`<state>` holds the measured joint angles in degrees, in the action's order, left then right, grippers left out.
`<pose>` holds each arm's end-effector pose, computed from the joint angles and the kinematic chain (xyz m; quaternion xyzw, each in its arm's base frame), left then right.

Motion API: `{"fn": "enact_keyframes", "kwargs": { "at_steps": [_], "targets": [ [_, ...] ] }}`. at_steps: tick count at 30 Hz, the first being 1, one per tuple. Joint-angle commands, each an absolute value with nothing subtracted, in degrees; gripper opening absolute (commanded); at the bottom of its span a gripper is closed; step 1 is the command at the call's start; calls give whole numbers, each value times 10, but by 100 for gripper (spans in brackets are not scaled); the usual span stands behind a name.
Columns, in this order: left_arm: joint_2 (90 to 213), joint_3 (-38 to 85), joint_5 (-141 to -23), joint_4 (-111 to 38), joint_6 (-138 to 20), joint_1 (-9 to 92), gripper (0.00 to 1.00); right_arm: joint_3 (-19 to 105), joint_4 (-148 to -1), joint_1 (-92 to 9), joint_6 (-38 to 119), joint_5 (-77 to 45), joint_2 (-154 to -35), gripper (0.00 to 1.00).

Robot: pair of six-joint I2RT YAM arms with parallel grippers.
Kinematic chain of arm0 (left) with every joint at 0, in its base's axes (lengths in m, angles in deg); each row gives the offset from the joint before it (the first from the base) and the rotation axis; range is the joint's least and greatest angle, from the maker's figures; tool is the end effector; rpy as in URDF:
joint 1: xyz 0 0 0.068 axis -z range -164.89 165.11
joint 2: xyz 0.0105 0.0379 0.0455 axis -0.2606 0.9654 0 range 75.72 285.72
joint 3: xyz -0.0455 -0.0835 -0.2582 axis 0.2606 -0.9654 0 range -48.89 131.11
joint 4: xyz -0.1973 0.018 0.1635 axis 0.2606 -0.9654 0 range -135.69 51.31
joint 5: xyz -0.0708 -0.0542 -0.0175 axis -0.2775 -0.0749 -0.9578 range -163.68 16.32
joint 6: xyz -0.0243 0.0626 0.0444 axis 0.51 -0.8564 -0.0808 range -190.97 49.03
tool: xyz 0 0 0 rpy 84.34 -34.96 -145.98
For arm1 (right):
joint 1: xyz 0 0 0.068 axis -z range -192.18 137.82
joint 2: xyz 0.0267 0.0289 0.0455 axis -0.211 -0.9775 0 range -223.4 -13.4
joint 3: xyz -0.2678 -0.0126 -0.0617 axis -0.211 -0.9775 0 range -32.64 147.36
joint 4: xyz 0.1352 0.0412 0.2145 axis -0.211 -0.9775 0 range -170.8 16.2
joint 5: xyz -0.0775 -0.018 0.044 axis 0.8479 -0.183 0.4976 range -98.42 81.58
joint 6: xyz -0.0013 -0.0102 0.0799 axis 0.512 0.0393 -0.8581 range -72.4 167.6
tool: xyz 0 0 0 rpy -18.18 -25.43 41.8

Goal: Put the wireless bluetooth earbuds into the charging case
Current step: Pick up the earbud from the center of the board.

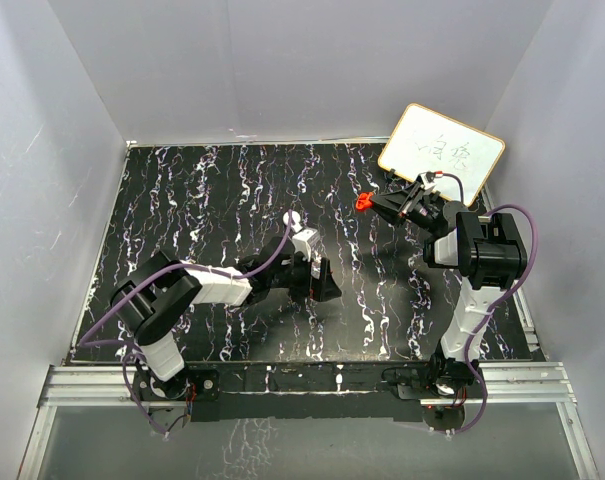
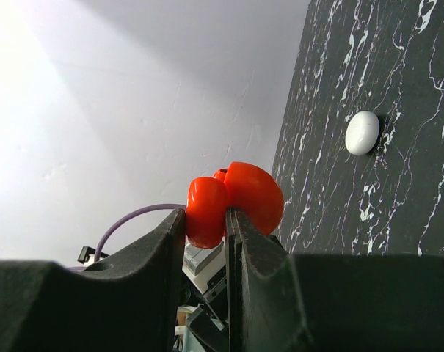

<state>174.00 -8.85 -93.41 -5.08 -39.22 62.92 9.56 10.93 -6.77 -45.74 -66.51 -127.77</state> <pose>0.2260 -0.2844 0.1465 0.2074 0.8082 -0.4512 0.3166 0.3727 0.0240 0.1700 0.1684 0.6435 0.6921 0.2802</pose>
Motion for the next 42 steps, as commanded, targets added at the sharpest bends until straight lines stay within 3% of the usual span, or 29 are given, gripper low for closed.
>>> {"fn": "enact_keyframes", "kwargs": {
  "at_steps": [1,12,18,42],
  "targets": [
    [1719,-74,-890,-87,-420,632,99,96,304,-64,-457,-668,-1254,0],
    [1695,-58,-765,-162,-508,632,99,99,304,-64,-456,-668,-1259,0],
    [1707,-64,-731,-128,-552,632,95,98,304,-64,-454,-668,-1260,0],
    [1737,-65,-759,-87,-578,631,93,95,304,-64,-450,-667,-1262,0]
  ]
}}
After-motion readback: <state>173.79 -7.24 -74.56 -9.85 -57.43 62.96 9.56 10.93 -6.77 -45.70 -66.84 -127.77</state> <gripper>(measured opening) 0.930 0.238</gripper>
